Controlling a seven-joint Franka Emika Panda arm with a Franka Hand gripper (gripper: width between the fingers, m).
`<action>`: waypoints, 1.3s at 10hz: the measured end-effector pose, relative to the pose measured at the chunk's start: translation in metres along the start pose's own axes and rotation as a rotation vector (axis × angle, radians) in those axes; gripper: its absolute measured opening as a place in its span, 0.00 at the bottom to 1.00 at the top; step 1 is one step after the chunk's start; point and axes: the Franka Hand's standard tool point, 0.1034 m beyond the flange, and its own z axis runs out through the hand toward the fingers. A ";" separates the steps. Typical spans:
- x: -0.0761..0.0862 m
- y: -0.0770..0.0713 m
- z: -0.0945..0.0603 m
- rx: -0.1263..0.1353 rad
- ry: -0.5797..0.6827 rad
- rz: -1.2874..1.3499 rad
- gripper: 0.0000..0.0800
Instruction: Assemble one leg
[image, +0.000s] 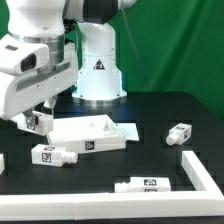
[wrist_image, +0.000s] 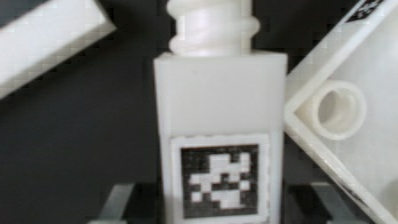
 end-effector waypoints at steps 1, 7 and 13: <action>0.002 0.001 -0.001 -0.002 0.002 -0.001 0.36; -0.049 0.005 0.023 -0.017 -0.003 0.179 0.36; -0.081 -0.003 0.081 0.031 -0.013 0.203 0.36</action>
Offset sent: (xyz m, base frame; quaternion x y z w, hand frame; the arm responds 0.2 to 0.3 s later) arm 0.0000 0.0000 0.0000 0.0000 0.0000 0.0000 1.0000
